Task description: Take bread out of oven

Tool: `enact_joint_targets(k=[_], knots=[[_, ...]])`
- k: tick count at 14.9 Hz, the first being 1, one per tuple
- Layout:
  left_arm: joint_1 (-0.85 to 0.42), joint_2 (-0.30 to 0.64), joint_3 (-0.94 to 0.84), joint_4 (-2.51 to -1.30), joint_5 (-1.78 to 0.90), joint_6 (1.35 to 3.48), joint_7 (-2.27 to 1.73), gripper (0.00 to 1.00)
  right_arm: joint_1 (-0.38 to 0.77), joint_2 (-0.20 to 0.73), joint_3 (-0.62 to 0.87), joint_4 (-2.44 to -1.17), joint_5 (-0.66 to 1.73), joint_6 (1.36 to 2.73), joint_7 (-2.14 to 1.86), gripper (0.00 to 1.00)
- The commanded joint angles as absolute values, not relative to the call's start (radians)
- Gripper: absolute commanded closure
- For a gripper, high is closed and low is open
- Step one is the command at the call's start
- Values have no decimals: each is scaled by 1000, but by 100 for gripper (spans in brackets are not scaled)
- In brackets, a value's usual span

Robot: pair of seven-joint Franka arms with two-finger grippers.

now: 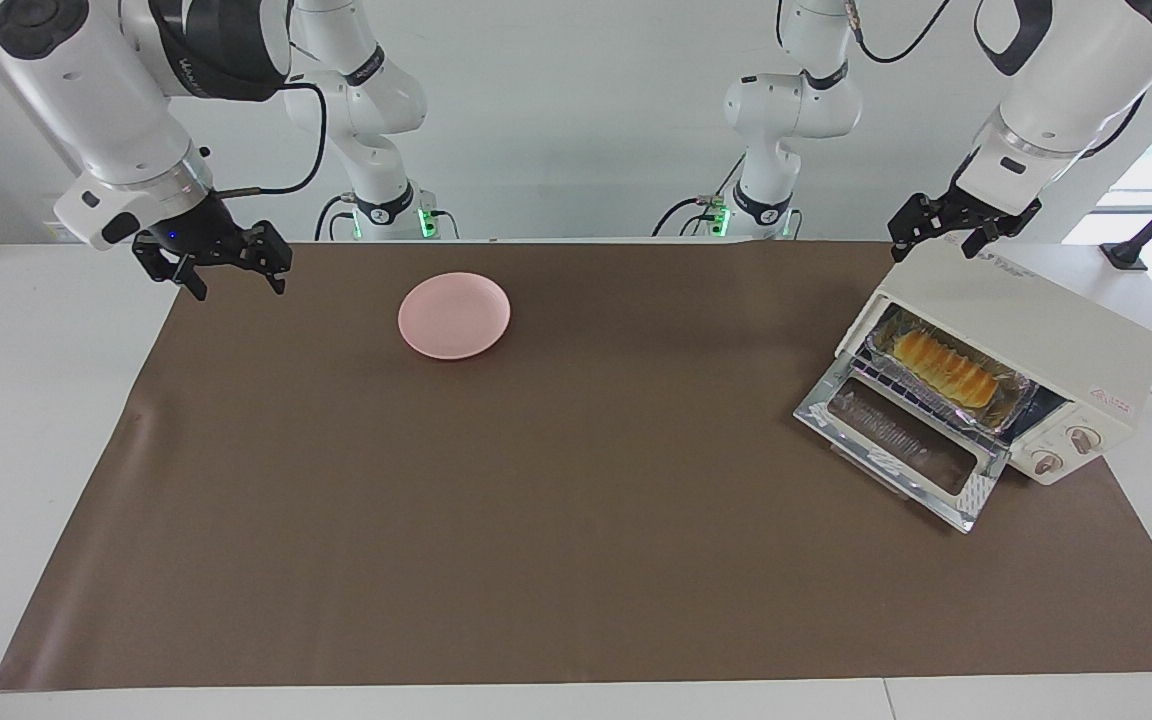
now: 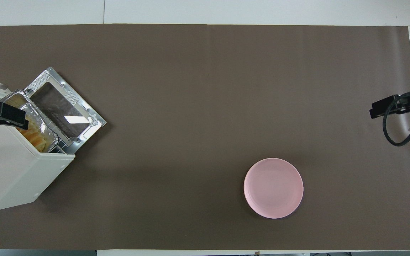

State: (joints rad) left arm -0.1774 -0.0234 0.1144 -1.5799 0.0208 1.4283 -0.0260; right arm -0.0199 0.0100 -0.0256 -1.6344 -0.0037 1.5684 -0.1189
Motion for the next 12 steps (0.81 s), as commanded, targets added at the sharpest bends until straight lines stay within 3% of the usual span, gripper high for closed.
enact_joint_targets(k=[1, 12], knots=[[-184, -48, 118, -1609, 12, 1451, -21, 0, -26, -2, -23, -1647, -18, 1565, -133, 0], [-178, -34, 124, -1602, 15, 1486, -87, 0, -26, -2, -23, -1647, -18, 1565, -133, 0]])
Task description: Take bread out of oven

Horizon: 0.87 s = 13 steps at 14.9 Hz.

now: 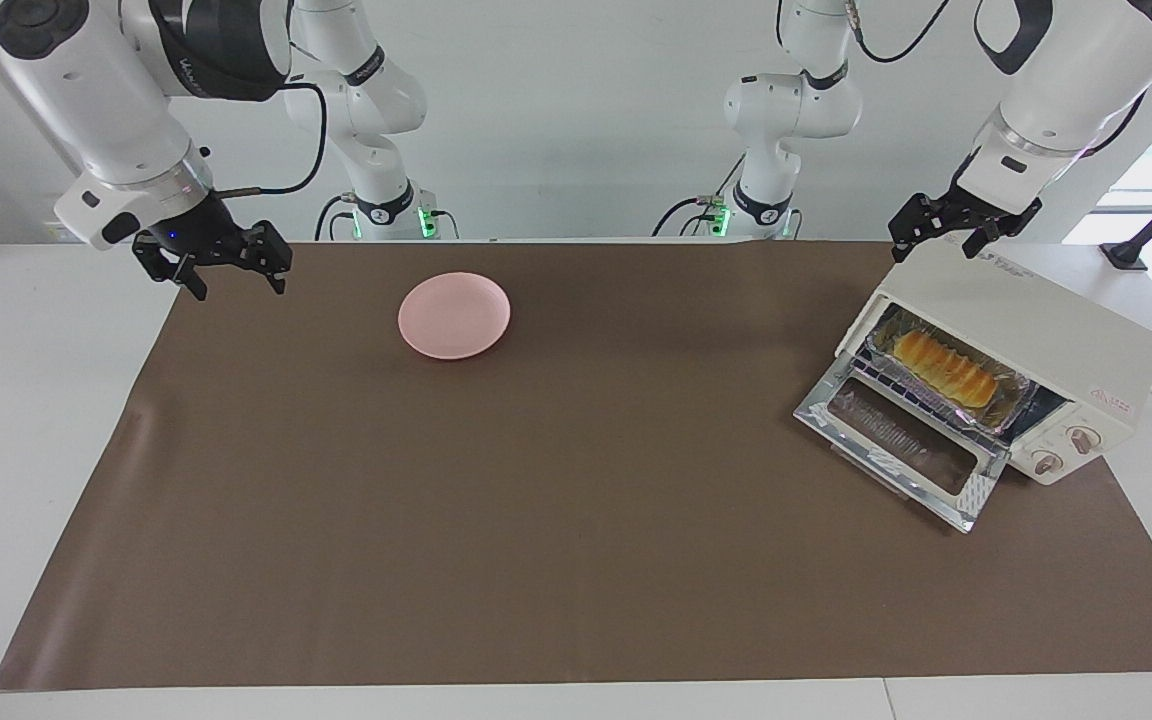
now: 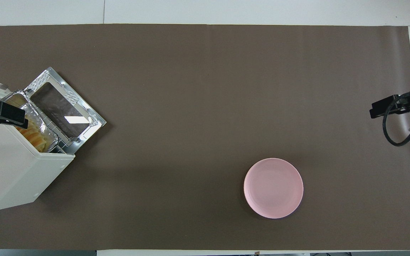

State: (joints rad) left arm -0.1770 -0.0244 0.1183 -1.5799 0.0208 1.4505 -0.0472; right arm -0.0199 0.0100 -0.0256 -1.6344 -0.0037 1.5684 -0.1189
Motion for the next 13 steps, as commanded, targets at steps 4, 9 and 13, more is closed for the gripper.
enact_joint_targets(k=[4, 9, 13], knots=[[-189, 125, 124, -1485, 26, 1460, -222, 0, -26, -2, -23, -1647, -18, 1565, -133, 0], [-224, 282, 124, -1456, 84, 1549, -411, 0, -26, -2, -25, -1647, -18, 1565, -133, 0], [-232, 313, 126, -1508, 152, 1658, -503, 0, -26, -2, -25, -1647, -18, 1565, -133, 0]])
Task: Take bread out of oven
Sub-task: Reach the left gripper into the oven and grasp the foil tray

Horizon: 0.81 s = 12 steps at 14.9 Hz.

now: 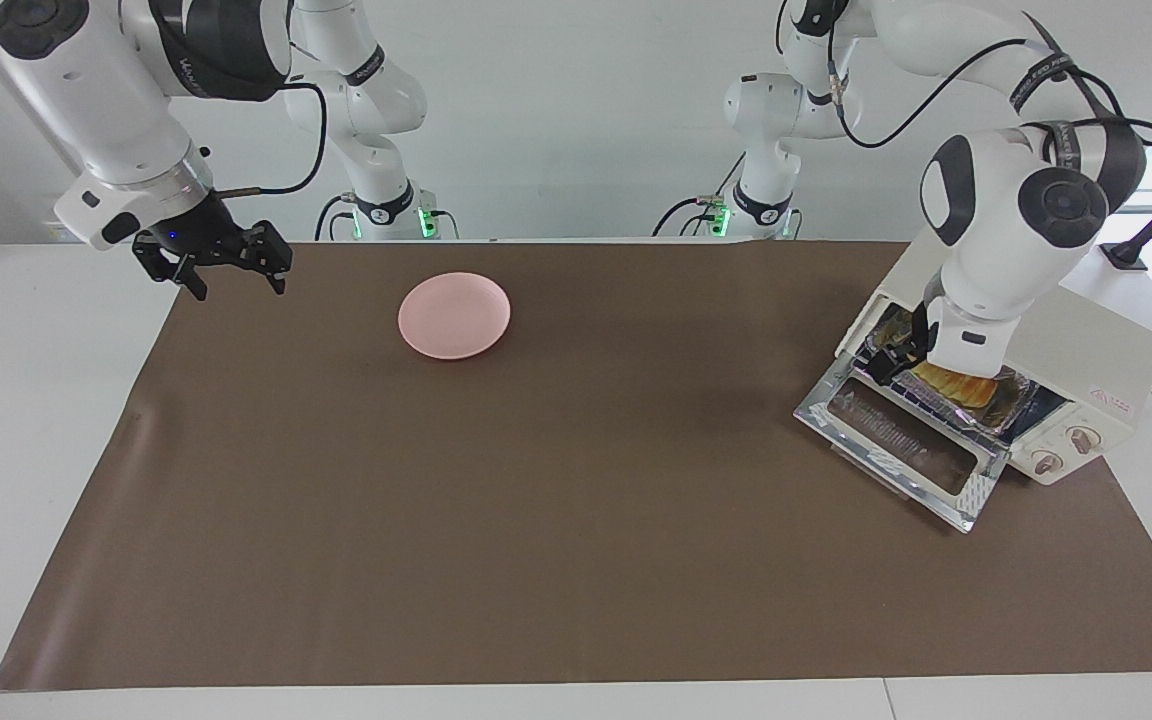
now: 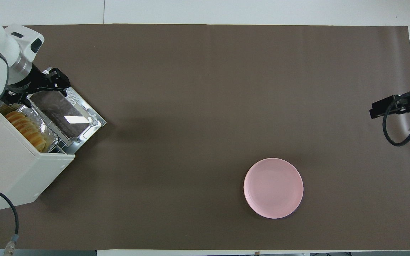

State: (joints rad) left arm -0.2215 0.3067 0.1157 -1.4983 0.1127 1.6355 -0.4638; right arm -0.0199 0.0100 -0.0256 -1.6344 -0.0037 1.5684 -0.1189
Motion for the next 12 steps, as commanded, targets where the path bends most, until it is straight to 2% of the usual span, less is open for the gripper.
enact_joint_targets(k=[1, 5, 12], knots=[[-239, 322, 126, -1531, 187, 1670, -534, 0, -26, -2, -25, -1647, -18, 1565, -133, 0], [-252, 299, 126, -1663, 244, 1756, -598, 0, -26, -2, -25, -1647, -18, 1565, -133, 0], [-244, 287, 132, -1741, 287, 1790, -614, 0, -26, -2, -25, -1647, -18, 1565, -133, 0]])
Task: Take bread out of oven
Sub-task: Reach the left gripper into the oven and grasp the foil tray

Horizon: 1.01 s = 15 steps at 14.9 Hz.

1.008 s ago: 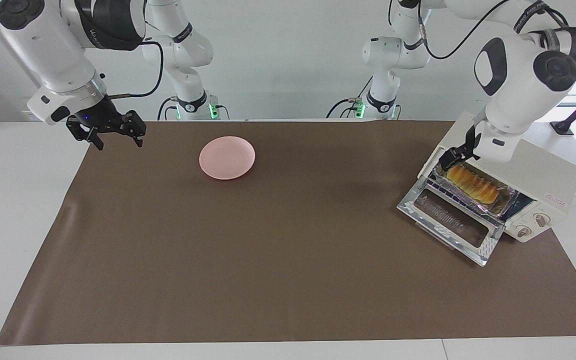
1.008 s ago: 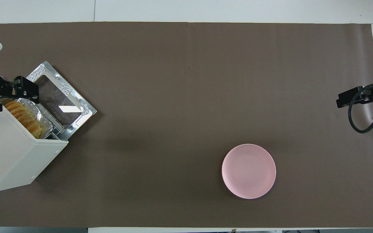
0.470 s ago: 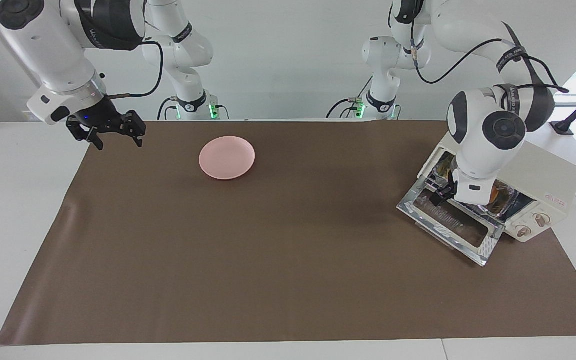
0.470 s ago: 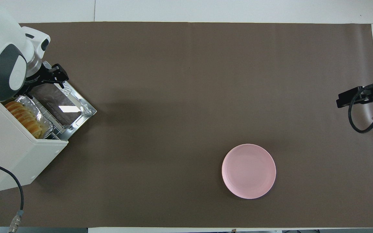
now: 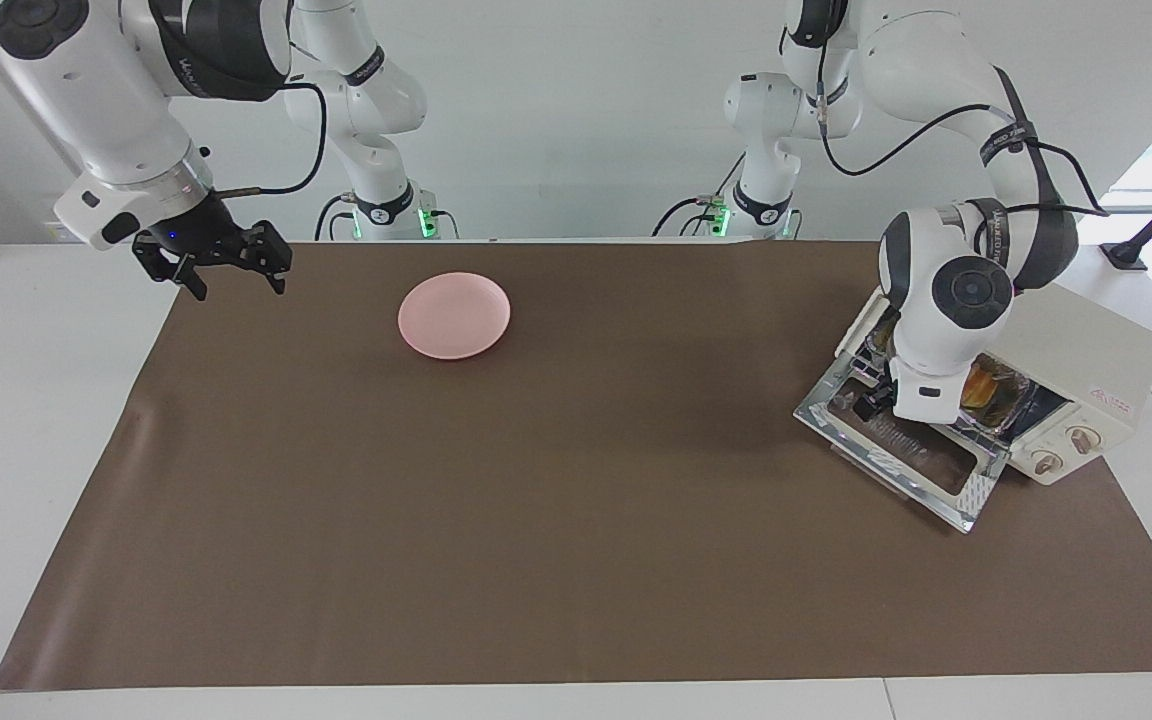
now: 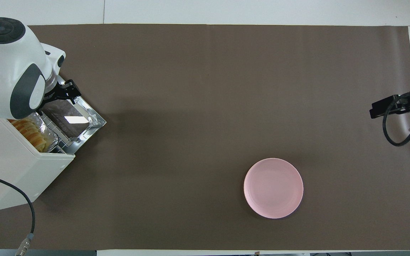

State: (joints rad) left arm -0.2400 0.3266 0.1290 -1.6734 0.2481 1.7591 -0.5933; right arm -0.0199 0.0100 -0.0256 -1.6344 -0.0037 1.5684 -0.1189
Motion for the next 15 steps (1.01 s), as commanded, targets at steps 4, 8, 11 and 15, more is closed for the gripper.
enact_joint_targets(k=[4, 8, 11, 15], knots=[[-238, 259, 132, -1814, 287, 1845, -615, 0, -26, -2, -23, -1647, -18, 1565, -133, 0], [-221, 265, 135, -1847, 287, 1920, -630, 0, -26, -2, -25, -1647, -18, 1565, -133, 0], [-221, 281, 135, -1868, 287, 1945, -635, 0, -26, -2, -23, -1647, -18, 1565, -133, 0], [-216, 287, 135, -1862, 287, 1941, -627, 88, -26, -2, -23, -1647, -18, 1565, -133, 0]])
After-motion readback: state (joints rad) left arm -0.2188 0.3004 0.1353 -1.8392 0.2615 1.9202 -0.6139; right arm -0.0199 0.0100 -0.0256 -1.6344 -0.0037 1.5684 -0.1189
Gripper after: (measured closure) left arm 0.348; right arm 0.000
